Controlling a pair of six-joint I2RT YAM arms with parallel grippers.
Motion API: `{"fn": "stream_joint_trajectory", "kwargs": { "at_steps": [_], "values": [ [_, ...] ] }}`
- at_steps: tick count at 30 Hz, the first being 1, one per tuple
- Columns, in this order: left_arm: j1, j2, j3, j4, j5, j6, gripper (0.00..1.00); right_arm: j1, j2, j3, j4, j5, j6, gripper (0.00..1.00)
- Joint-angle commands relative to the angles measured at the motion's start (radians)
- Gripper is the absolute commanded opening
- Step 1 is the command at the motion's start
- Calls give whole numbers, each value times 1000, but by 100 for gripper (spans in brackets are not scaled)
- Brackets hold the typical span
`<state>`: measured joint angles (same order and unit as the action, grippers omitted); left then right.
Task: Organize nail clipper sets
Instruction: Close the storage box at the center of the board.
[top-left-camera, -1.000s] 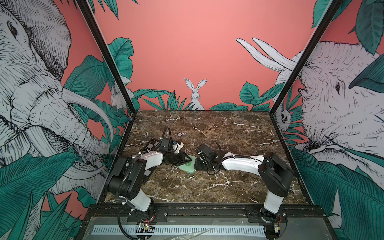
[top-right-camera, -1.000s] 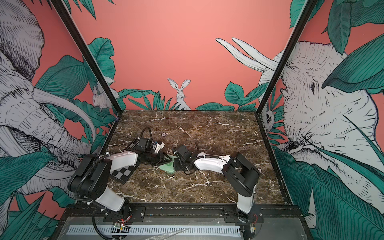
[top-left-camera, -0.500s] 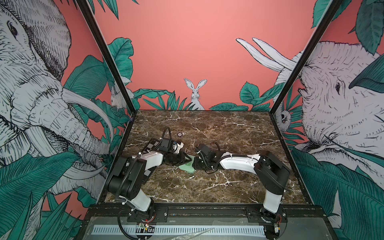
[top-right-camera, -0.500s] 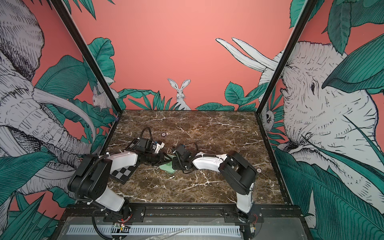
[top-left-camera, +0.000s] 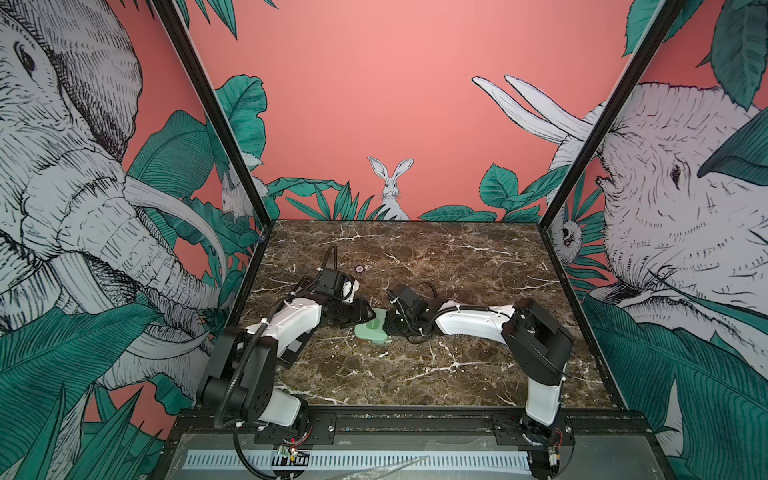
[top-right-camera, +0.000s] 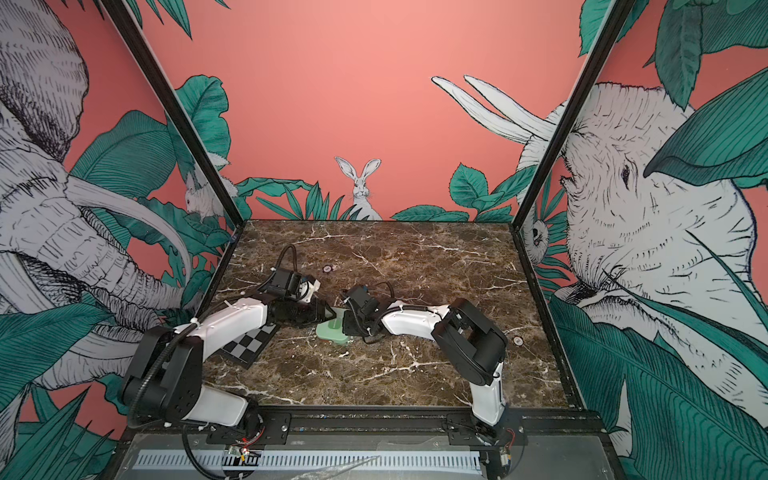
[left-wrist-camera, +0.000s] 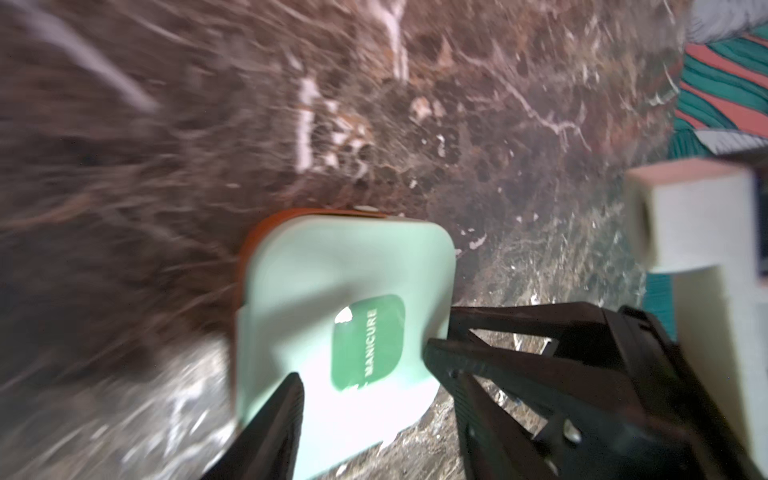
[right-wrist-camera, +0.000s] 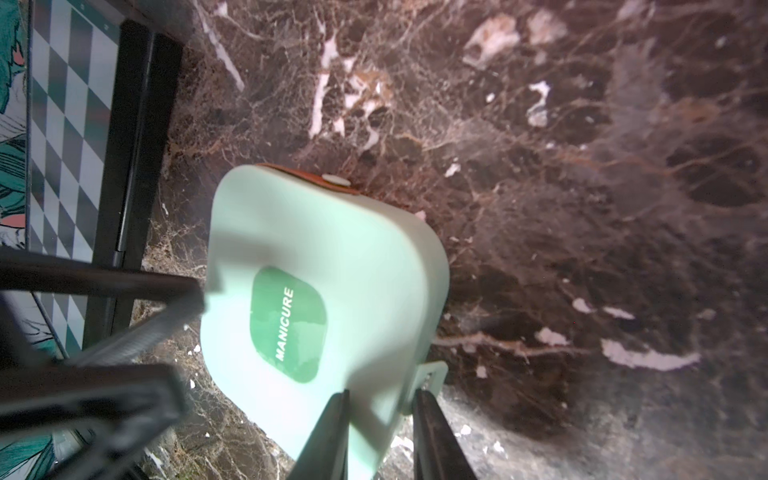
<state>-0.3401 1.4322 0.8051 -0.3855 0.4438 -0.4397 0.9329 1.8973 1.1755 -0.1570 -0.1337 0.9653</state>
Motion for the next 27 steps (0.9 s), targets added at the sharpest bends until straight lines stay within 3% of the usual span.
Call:
{"fn": "stream_joint_trajectory", "kwargs": {
  "at_steps": [1, 6, 13, 27],
  "values": [
    [9, -29, 23, -171, -158, 74, 67, -4, 50, -4, -60, 43, 13, 28],
    [12, 59, 13, -116, -115, 81, 67, -3, 54, 5, -69, 45, 5, 28],
    [3, 121, -13, -94, -132, 102, 49, -4, 48, 39, -124, 71, -19, 34],
    [4, 132, -58, -60, -112, 97, 43, -13, 96, 76, -127, 58, -36, 35]
  ]
}}
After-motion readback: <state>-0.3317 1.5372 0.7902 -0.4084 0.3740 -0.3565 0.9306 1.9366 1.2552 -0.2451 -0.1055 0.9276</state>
